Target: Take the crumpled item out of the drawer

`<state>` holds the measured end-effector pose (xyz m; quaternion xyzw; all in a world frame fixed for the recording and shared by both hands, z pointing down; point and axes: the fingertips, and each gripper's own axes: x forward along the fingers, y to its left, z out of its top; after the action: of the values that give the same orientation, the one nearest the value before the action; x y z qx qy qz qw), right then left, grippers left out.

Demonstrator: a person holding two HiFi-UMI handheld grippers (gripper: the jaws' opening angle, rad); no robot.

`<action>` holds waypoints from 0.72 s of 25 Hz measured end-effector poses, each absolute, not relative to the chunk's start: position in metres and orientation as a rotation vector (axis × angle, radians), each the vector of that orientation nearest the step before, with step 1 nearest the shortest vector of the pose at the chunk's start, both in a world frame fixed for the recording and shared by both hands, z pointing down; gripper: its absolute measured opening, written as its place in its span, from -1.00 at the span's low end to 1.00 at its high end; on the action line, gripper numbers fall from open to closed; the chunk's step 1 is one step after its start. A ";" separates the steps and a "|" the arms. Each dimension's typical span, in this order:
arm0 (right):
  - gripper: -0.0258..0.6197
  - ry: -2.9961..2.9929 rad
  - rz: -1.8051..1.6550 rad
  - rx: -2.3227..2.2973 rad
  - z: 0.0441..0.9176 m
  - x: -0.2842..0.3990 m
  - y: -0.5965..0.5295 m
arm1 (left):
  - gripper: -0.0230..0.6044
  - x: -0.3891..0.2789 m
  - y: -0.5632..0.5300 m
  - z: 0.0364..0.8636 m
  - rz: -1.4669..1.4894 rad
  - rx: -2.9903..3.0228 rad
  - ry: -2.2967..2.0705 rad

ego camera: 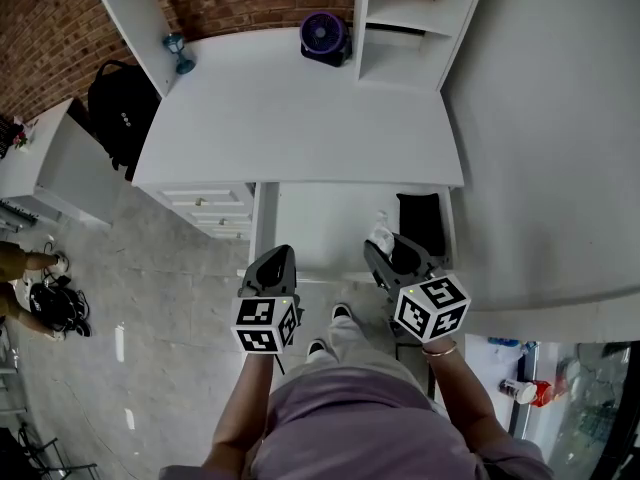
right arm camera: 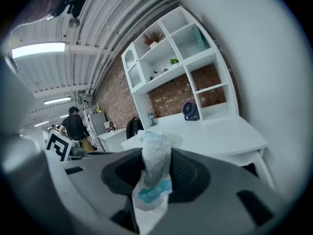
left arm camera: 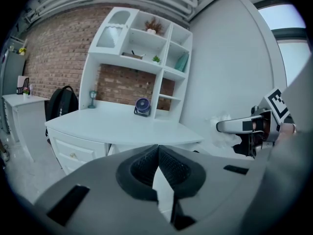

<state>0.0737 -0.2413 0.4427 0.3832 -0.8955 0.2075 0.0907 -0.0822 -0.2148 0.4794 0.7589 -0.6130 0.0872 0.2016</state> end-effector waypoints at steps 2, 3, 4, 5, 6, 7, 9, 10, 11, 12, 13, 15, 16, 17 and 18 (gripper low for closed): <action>-0.47 -2.674 0.629 1.164 0.439 0.078 -0.238 | -0.92 -0.079 -0.214 0.479 0.249 2.130 -1.703; -0.47 -2.679 0.631 1.176 0.437 0.080 -0.237 | -0.92 -0.077 -0.214 0.479 0.251 2.135 -1.699; -0.47 -2.684 0.630 1.186 0.435 0.083 -0.236 | -0.92 -0.075 -0.214 0.479 0.254 2.140 -1.695; -0.48 -2.687 0.627 1.196 0.433 0.085 -0.234 | -0.92 -0.074 -0.214 0.479 0.257 2.144 -1.691; -0.48 -2.690 0.625 1.205 0.432 0.086 -0.233 | -0.92 -0.072 -0.214 0.478 0.260 2.148 -1.686; -0.48 -2.691 0.624 1.212 0.431 0.088 -0.232 | -0.92 -0.071 -0.214 0.478 0.262 2.152 -1.682; -0.48 -2.692 0.624 1.227 0.429 0.092 -0.229 | -0.92 -0.067 -0.214 0.478 0.265 2.160 -1.674; -0.48 -2.692 0.623 1.234 0.428 0.094 -0.228 | -0.92 -0.066 -0.213 0.478 0.266 2.162 -1.671; -0.48 -2.693 0.624 1.241 0.428 0.096 -0.227 | -0.92 -0.064 -0.213 0.479 0.267 2.165 -1.667; -0.48 -2.693 0.626 1.248 0.427 0.098 -0.225 | -0.92 -0.063 -0.213 0.479 0.268 2.167 -1.664; -0.48 -2.693 0.631 1.254 0.427 0.099 -0.224 | -0.92 -0.062 -0.213 0.479 0.267 2.170 -1.661; -0.48 -2.697 0.646 1.262 0.426 0.102 -0.223 | -0.92 -0.060 -0.213 0.478 0.265 2.176 -1.659; -0.48 -2.700 0.654 1.264 0.425 0.103 -0.222 | -0.92 -0.059 -0.213 0.478 0.265 2.177 -1.658; -0.48 -2.703 0.660 1.266 0.425 0.104 -0.221 | -0.92 -0.058 -0.213 0.478 0.264 2.178 -1.658; -0.48 -2.706 0.663 1.267 0.424 0.105 -0.221 | -0.92 -0.057 -0.214 0.477 0.263 2.180 -1.658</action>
<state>0.1051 -0.2205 0.4239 0.4136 -0.8835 0.2163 0.0406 -0.0573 -0.2139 0.4771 0.7773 -0.5911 0.0939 0.1937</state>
